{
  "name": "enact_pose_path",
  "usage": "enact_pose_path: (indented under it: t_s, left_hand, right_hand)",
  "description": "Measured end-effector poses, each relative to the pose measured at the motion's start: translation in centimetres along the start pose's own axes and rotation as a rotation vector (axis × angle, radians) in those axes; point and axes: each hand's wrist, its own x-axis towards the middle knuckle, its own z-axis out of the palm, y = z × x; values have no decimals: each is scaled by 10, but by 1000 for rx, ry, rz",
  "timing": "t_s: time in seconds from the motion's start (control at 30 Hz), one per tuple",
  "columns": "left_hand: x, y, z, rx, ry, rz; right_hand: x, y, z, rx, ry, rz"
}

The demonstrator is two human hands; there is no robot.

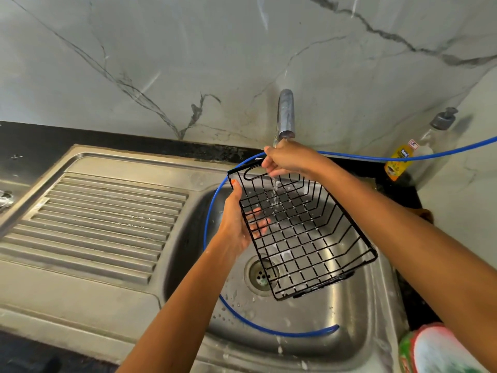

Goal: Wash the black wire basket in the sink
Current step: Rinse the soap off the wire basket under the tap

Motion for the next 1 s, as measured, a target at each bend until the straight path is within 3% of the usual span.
enact_pose_path:
  t_s: [0.2, 1.0]
  left_hand:
    - [0, 1, -4, -5, 5, -4]
    - [2, 1, -9, 19, 16, -25]
  right_hand:
    - [-4, -4, -1, -23, -73, 28]
    - [-6, 0, 6, 20, -63, -60]
